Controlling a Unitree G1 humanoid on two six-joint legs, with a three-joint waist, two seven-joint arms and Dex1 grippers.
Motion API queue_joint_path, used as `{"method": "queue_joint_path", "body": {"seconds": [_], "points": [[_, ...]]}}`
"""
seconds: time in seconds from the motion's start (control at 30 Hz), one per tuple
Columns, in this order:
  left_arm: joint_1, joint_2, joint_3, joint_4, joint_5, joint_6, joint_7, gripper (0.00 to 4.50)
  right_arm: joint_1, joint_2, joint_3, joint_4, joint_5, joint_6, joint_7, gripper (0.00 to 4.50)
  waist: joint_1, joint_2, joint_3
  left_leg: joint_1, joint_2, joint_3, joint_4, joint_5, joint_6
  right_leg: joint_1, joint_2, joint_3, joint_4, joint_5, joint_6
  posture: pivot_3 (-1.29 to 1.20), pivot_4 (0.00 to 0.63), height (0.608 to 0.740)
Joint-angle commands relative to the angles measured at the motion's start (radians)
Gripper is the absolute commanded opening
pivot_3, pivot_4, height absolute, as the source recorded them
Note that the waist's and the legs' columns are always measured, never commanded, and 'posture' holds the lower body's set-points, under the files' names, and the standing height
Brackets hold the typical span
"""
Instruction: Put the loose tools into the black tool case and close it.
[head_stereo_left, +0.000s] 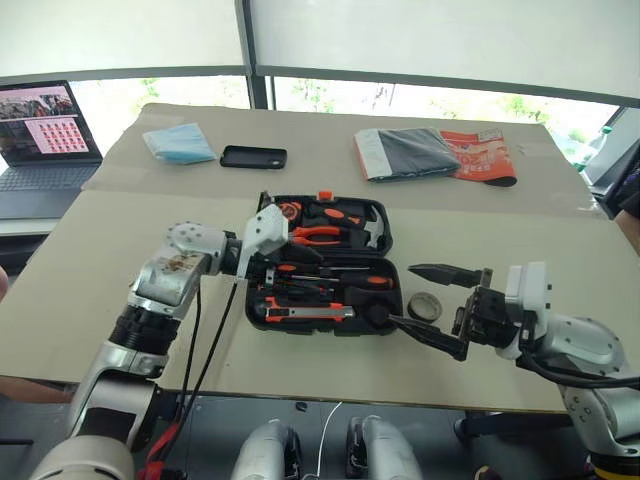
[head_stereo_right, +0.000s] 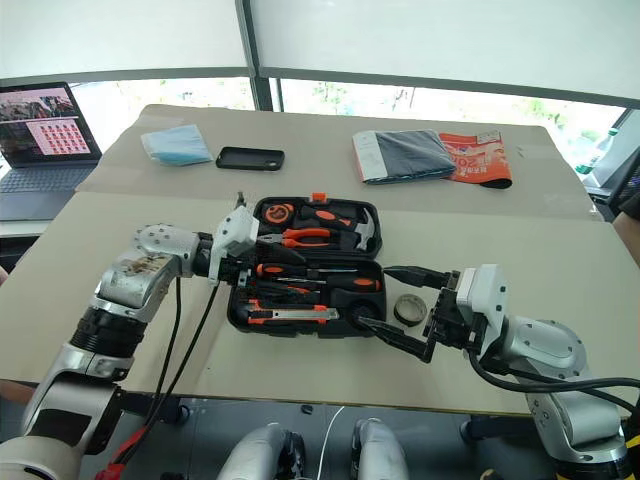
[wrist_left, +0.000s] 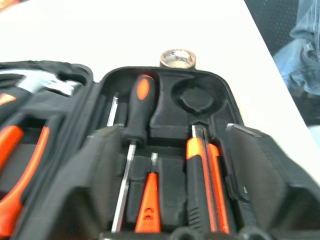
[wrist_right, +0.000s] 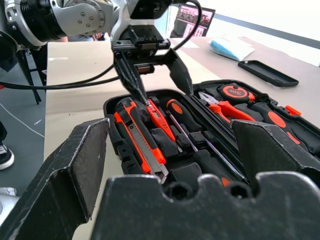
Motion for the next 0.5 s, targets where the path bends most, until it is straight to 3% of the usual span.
{"method": "queue_joint_path", "body": {"seconds": [0.03, 0.2, 0.5], "points": [[0.038, 0.031, -0.020, 0.019, 0.038, -0.137, -0.041, 1.67, 0.010, 0.005, -0.020, -0.018, 0.003, -0.013, -0.007, 4.50, 0.000, 0.000, 0.000, 0.000, 0.000, 0.000, 0.000, 0.000, 0.000, 0.000, 0.000, 0.000, 0.000, 0.000, 0.000, 0.00, 0.150, 0.740], [0.100, 0.010, -0.038, 0.066, 0.086, -0.197, 0.019, 0.04, 0.035, 0.009, -0.031, -0.012, -0.002, -0.027, -0.003, 4.50, 0.004, 0.000, 0.000, -0.001, 0.000, 0.000, 0.001, 0.000, 0.000, 0.000, -0.001, -0.001, 0.000, 0.000, 0.000, 0.00, 0.150, 0.740], [0.152, -0.006, -0.102, 0.104, 0.167, -0.210, 0.069, 0.04, 0.052, 0.013, -0.033, -0.012, -0.004, -0.031, 0.002, 4.50, 0.011, 0.001, -0.001, 0.001, 0.000, 0.000, 0.001, -0.001, 0.002, 0.002, -0.002, 0.000, -0.001, 0.001, 0.001, 0.00, 0.150, 0.740]]}}
